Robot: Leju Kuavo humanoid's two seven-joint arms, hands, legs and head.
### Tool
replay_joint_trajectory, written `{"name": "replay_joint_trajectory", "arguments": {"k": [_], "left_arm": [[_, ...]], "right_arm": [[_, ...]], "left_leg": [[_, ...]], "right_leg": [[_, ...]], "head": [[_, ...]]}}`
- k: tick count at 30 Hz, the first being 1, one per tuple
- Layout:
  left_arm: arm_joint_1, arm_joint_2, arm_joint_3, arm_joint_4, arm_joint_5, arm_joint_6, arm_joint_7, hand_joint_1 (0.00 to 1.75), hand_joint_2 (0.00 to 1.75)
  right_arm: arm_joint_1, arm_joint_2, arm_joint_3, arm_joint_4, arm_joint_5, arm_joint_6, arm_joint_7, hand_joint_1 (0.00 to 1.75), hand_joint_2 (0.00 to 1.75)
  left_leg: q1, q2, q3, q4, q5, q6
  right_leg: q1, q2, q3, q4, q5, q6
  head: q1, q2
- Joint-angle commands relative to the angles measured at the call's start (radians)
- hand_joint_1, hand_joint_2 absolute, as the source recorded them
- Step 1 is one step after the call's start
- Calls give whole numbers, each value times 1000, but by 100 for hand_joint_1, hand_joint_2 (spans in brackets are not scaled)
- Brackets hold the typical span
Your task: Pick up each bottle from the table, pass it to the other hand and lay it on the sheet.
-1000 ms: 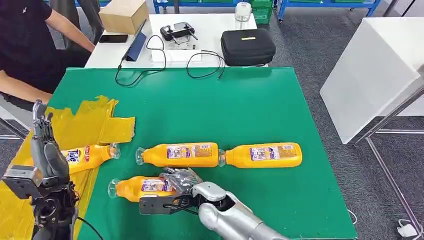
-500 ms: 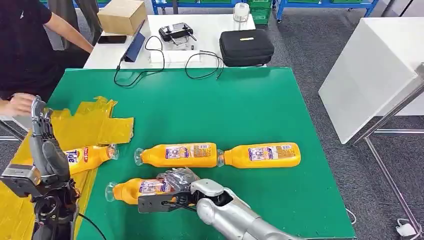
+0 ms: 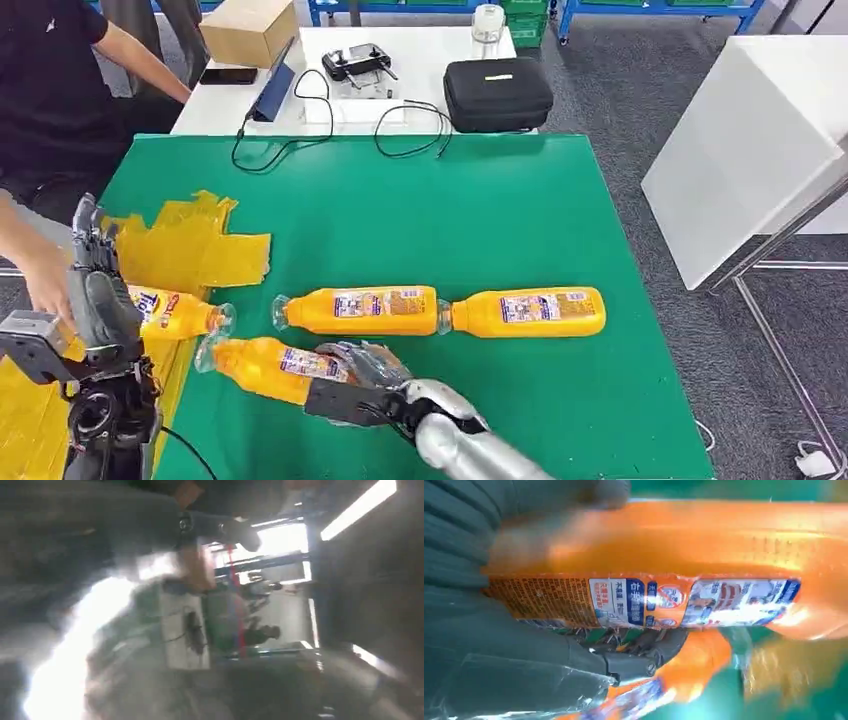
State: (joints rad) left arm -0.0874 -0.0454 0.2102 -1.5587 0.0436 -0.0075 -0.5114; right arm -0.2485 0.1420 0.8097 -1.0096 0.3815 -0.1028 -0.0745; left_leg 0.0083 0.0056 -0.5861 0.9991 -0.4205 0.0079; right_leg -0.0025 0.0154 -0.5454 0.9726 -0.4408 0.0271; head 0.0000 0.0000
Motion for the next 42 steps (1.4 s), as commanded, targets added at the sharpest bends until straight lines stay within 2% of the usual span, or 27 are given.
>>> {"name": "replay_joint_trajectory", "arguments": {"k": [1,10,15,19,22,26,29,33,42], "left_arm": [[109,-28,-30,-59,303,-141,157,0,175],[116,-27,-48,-98,306,-131,153,0,175],[116,-27,-48,-98,306,-131,153,0,175],[157,-34,-81,-123,408,-199,214,0,175],[195,-40,-139,-149,483,-267,252,0,175],[205,-51,-243,-138,546,-329,287,0,175],[189,-55,-303,-94,617,-365,320,0,175],[174,-54,-327,-61,656,-373,341,0,175],[161,-51,-328,-39,714,-384,376,0,175]], "right_arm": [[321,-151,-236,-682,-6,-155,-119,175,175],[345,-132,-278,-698,-15,-194,-173,175,175],[345,-132,-278,-698,-15,-194,-173,175,175],[342,-117,-309,-698,-43,-247,-214,175,175],[294,-108,-330,-642,-56,-265,-197,175,175],[165,-103,-316,-478,-60,-262,-168,175,175],[84,-55,-281,-377,16,-236,-105,175,175],[39,-28,-239,-309,47,-223,-85,175,175],[-31,-29,-153,-230,59,-205,-78,175,175]], "left_leg": [[-1,-4,-4,2,-2,1],[-1,-6,-8,2,-3,0],[-1,-3,-9,1,-2,0],[-2,-4,-9,0,-1,0],[-2,-2,-8,0,-2,0],[-3,-1,-10,0,-1,1],[-3,-1,-9,-1,0,0],[-3,0,-9,-1,1,0],[-2,-2,-9,-1,1,1]], "right_leg": [[-1,-4,-3,1,-3,1],[0,-6,-6,0,-2,0],[-1,-3,-9,0,-1,0],[-2,-3,-8,-1,-1,1],[-1,-1,-8,-1,-1,1],[-2,-1,-9,-1,1,1],[-1,0,-9,-1,2,0],[-2,0,-9,-2,2,0],[-2,-2,-9,-1,1,2]], "head": [[0,0],[0,0],[0,0],[0,0],[0,0],[0,0],[0,0],[0,0],[0,0]]}}
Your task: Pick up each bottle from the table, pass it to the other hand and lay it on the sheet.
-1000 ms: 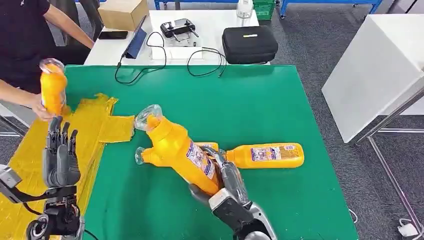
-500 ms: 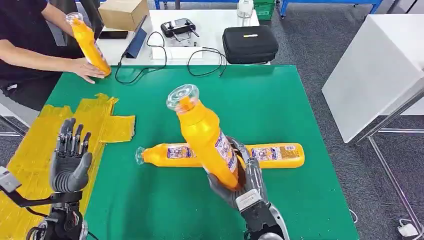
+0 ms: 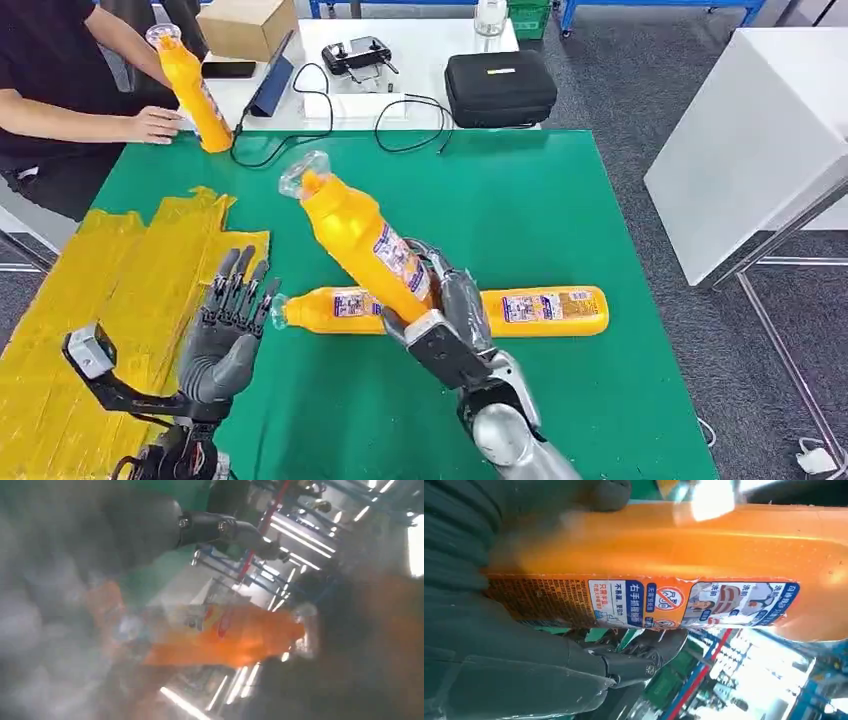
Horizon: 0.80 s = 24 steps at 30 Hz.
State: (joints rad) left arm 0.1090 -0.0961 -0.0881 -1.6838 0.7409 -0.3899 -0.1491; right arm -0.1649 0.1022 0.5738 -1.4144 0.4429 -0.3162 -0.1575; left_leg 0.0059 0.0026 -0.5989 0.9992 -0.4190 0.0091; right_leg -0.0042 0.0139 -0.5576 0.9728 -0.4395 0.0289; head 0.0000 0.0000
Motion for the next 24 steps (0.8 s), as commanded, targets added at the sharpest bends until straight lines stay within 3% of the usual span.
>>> {"name": "replay_joint_trajectory", "arguments": {"k": [1,16,24], "left_arm": [[-36,0,-30,86,17,-2,13,0,175],[-74,-3,46,117,38,57,13,0,175],[-116,-3,64,149,27,87,8,0,175]], "right_arm": [[-115,11,83,175,-2,8,6,175,175],[-113,19,269,128,78,41,24,175,175],[-152,55,396,194,73,98,27,175,175]], "left_leg": [[0,0,4,-1,-1,0],[0,0,2,-1,-1,0],[0,-1,2,-1,0,-1]], "right_leg": [[0,-1,4,-1,0,0],[0,-1,3,-1,-1,0],[1,-2,3,-1,0,-1]], "head": [[0,0],[0,0],[0,0]]}}
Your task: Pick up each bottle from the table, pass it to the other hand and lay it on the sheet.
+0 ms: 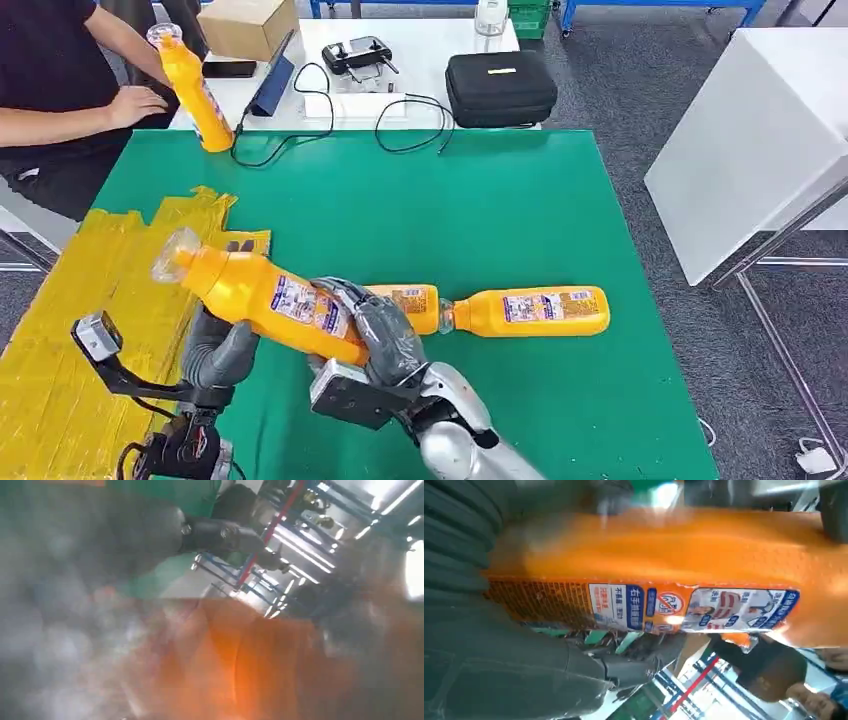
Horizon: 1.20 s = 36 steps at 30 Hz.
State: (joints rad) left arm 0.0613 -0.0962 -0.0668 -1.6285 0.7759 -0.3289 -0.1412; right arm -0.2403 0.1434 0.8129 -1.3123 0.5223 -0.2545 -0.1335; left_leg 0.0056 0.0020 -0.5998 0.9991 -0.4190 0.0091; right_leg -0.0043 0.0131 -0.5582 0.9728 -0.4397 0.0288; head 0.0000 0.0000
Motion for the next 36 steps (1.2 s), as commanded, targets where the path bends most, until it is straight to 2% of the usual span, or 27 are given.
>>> {"name": "replay_joint_trajectory", "arguments": {"k": [1,7,8,9,10,11,35,36], "left_arm": [[-69,-3,43,94,-8,26,0,0,175],[-72,-3,58,105,-7,34,-8,0,175],[-70,-5,60,104,-6,33,-10,23,175],[-70,-6,62,104,-5,32,-12,152,175],[-69,-6,62,103,-5,32,-12,152,175],[-69,-9,64,101,0,22,-20,175,175],[-66,-13,65,97,-12,-13,-36,175,175],[-66,-13,68,97,-14,-14,-37,175,175]], "right_arm": [[-77,14,157,92,-6,36,3,175,175],[-84,10,184,97,-35,61,5,175,175],[-84,9,181,99,-37,60,6,175,175],[-84,9,179,101,-40,59,7,175,175],[-84,7,177,102,-40,59,7,175,175],[-85,7,175,104,-43,61,7,175,175],[-73,3,138,119,-55,72,7,175,175],[-74,3,137,122,-50,69,11,134,175]], "left_leg": [[0,0,2,-1,0,0],[1,0,3,-1,0,0],[0,-1,4,-1,-1,-1],[0,-1,3,-1,0,0],[0,-1,2,-1,0,0],[0,-1,3,-1,0,0],[0,-2,2,-1,0,0],[1,-3,3,-1,0,0]], "right_leg": [[1,-1,2,-1,0,0],[1,-1,4,-1,0,0],[1,-2,4,-1,-1,-1],[1,-2,3,-1,-1,0],[0,-2,2,-1,0,0],[0,-2,4,-1,-1,0],[0,-3,2,-1,0,0],[1,-4,4,-1,-1,-1]], "head": [[0,0],[0,0],[0,0],[0,0],[0,0],[0,0],[0,0],[0,0]]}}
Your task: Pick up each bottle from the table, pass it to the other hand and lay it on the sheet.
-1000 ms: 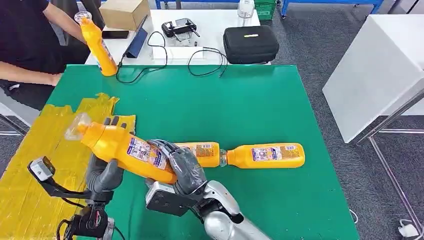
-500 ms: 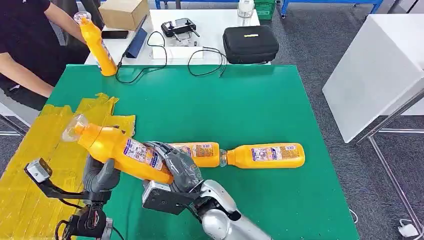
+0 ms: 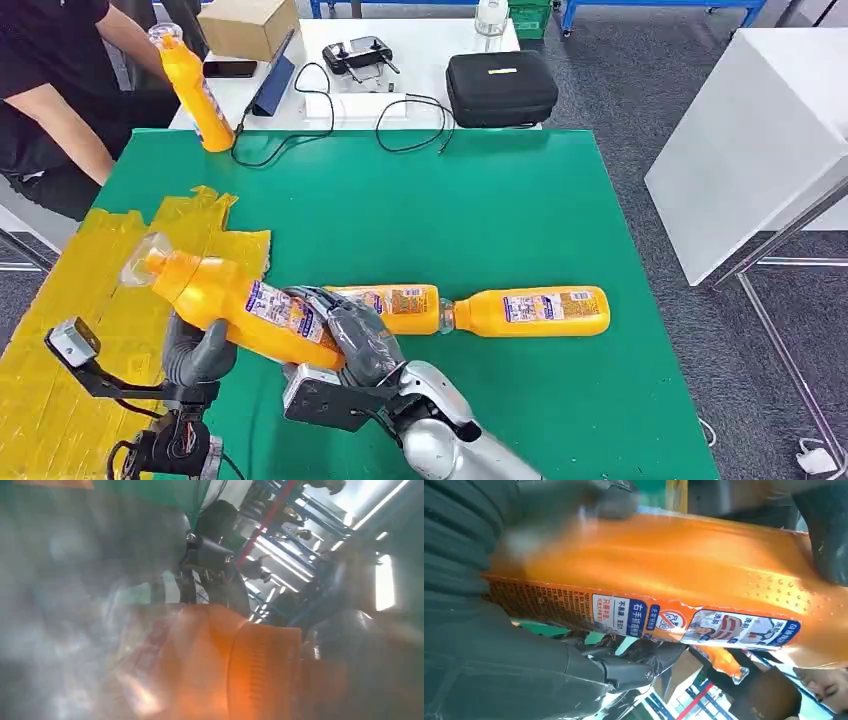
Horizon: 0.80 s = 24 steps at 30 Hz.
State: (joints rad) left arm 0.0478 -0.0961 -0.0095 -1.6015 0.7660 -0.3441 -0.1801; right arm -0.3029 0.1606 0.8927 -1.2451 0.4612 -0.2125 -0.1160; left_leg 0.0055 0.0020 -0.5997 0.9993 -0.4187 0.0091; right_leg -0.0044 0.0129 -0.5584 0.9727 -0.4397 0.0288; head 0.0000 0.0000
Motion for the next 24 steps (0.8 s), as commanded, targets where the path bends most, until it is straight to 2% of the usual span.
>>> {"name": "replay_joint_trajectory", "arguments": {"k": [1,2,3,9,11,17,22,24], "left_arm": [[-53,-12,15,69,-4,0,0,175,175],[-53,-11,21,67,-8,-2,-4,175,175],[-51,-9,27,65,-16,2,-9,175,175],[-78,28,122,53,-210,104,-109,175,175],[-81,33,130,53,-206,103,-109,175,175],[-134,69,224,47,-602,326,-252,175,175],[-139,66,232,42,-607,323,-245,175,175],[-146,86,226,39,-797,446,-292,175,175]], "right_arm": [[-12,-17,53,55,15,24,-3,0,175],[-10,-18,46,52,16,27,-2,0,175],[-4,-25,38,46,13,25,-1,0,0],[56,-86,-30,-41,7,-13,-9,0,0],[56,-87,-31,-45,7,-12,-9,0,0],[135,-117,-135,-163,19,-42,-4,0,0],[140,-119,-142,-172,25,-38,-3,0,0],[156,-118,-164,-190,26,-41,-4,0,0]], "left_leg": [[0,-2,2,-1,0,0],[1,-3,3,-1,0,0],[1,-2,2,-1,0,0],[1,-2,3,-1,-1,0],[1,-3,2,0,0,0],[1,-2,0,0,0,0],[1,-3,2,0,-1,0],[1,-2,3,0,-1,0]], "right_leg": [[1,-3,3,-1,0,0],[1,-4,4,-1,-1,0],[1,-3,3,-1,0,0],[1,-3,4,-2,-1,0],[1,-4,3,-1,-1,0],[1,-3,1,0,0,0],[1,-4,3,0,-1,0],[1,-4,4,-1,-1,0]], "head": [[0,0],[0,0],[0,0],[0,0],[0,0],[0,0],[0,0],[0,0]]}}
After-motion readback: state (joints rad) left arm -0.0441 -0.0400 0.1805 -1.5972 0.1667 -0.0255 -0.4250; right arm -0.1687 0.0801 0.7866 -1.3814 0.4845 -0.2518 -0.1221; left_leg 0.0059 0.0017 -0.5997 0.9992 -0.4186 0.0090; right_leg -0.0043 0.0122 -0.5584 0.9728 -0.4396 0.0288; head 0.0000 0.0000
